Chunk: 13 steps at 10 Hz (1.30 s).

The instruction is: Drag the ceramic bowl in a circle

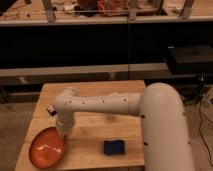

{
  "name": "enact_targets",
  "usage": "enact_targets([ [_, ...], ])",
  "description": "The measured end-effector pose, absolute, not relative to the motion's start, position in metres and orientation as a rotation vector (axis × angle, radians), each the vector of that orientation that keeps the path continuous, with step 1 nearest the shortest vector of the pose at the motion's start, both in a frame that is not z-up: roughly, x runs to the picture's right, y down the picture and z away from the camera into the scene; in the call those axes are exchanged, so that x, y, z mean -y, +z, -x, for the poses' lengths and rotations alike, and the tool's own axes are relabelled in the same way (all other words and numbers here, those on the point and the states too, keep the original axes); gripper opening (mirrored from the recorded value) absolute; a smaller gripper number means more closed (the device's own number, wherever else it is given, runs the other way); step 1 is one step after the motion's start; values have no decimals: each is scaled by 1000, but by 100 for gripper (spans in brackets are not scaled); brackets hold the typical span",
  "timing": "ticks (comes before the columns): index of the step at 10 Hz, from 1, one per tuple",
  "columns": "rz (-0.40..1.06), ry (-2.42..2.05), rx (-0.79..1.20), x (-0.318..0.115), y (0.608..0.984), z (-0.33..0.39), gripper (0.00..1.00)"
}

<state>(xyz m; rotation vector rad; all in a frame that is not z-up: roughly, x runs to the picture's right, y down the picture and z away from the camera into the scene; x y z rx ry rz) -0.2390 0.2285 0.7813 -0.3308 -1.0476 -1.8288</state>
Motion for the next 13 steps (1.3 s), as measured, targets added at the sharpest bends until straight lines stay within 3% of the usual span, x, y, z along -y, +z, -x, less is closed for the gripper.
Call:
enact_targets([
  [5,329,-1748,974,-169,836,239,0],
  [13,378,-1517,890,-182,825,76,0],
])
